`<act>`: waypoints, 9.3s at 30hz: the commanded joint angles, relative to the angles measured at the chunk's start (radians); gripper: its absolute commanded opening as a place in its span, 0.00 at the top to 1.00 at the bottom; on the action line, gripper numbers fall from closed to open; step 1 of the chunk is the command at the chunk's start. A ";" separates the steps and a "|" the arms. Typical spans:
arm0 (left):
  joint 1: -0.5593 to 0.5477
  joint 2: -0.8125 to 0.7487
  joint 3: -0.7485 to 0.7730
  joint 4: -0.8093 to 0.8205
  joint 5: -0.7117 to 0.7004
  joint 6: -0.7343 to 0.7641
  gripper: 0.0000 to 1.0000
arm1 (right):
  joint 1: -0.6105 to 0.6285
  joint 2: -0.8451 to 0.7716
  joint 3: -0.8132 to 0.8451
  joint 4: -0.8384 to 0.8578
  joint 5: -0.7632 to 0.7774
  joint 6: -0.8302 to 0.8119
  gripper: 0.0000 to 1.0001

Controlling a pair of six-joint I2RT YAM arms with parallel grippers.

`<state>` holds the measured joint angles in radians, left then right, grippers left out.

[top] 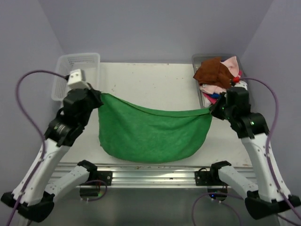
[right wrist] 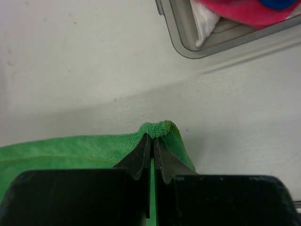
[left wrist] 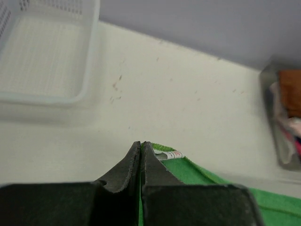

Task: Roll the towels
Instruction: Flatten the towel, then fold the towel

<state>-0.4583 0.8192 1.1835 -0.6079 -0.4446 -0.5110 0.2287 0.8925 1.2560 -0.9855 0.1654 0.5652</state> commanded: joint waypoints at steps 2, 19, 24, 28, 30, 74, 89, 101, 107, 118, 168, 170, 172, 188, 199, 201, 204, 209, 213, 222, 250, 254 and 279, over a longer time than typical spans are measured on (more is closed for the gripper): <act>0.032 0.236 -0.137 0.121 -0.043 0.034 1.00 | -0.002 0.219 -0.101 0.270 0.026 -0.010 1.00; 0.311 0.646 -0.096 0.298 0.250 0.015 1.00 | -0.002 0.708 0.036 0.426 0.056 -0.025 1.00; 0.316 0.476 -0.038 0.244 0.297 0.054 1.00 | -0.002 0.516 0.057 0.374 0.042 -0.044 1.00; 0.316 0.373 0.040 0.198 0.322 0.089 1.00 | -0.002 0.386 0.091 0.318 0.045 -0.057 1.00; 0.316 0.327 0.054 0.182 0.328 0.092 1.00 | -0.002 0.350 0.108 0.300 0.043 -0.060 1.00; 0.316 0.338 -0.179 0.186 0.204 -0.004 1.00 | -0.002 0.389 -0.181 0.421 0.016 -0.068 1.00; 0.424 0.664 -0.096 0.273 0.270 -0.004 1.00 | -0.005 0.749 -0.041 0.505 0.036 -0.067 1.00; 0.458 0.579 -0.159 0.185 0.300 0.009 1.00 | -0.011 0.590 -0.199 0.462 -0.001 -0.047 1.00; 0.458 0.447 -0.283 0.102 0.267 -0.047 1.00 | -0.011 0.482 -0.326 0.464 -0.053 -0.004 1.00; 0.458 0.233 -0.444 -0.041 0.294 -0.159 1.00 | -0.011 0.312 -0.475 0.377 -0.064 0.019 1.00; 0.458 0.021 -0.536 -0.251 0.274 -0.382 1.00 | -0.009 0.103 -0.702 0.292 -0.118 0.159 1.00; 0.458 0.021 -0.539 -0.256 0.277 -0.386 1.00 | -0.011 0.100 -0.711 0.300 -0.118 0.163 1.00; 0.458 0.026 -0.539 -0.248 0.288 -0.380 1.00 | -0.011 0.102 -0.711 0.306 -0.125 0.162 1.00; 0.341 0.150 -0.476 0.039 0.471 -0.293 0.63 | 0.035 0.219 -0.498 0.364 -0.089 0.045 0.69; 0.283 0.515 -0.522 0.184 0.410 -0.271 0.70 | 0.101 0.468 -0.562 0.534 -0.107 0.059 0.80; 0.296 0.554 -0.544 0.236 0.408 -0.264 0.69 | 0.097 0.488 -0.596 0.538 -0.090 0.056 0.78; 0.329 0.636 -0.532 0.266 0.414 -0.226 0.69 | 0.092 0.507 -0.610 0.536 -0.078 0.053 0.79; 0.340 0.681 -0.478 0.272 0.422 -0.179 0.69 | 0.092 0.445 -0.607 0.509 -0.057 0.056 0.80; 0.342 0.624 -0.433 0.228 0.385 -0.140 0.66 | 0.090 0.369 -0.581 0.443 -0.012 0.038 0.81; 0.316 0.502 -0.495 0.189 0.402 -0.103 0.60 | 0.043 0.308 -0.589 0.412 0.005 -0.022 0.52; 0.264 0.610 -0.663 0.330 0.405 -0.207 0.66 | 0.043 0.283 -0.590 0.398 0.023 0.022 1.00; 0.185 0.595 -0.702 0.352 0.414 -0.257 0.65 | 0.043 0.204 -0.511 0.302 0.078 -0.010 1.00; 0.108 0.436 -0.519 0.132 0.392 -0.181 0.60 | 0.420 0.416 0.003 0.243 0.111 -0.022 1.00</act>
<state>-0.3958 1.2724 0.6292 -0.4351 -0.0608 -0.7536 0.5930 1.2446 1.1805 -0.7898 0.2497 0.5205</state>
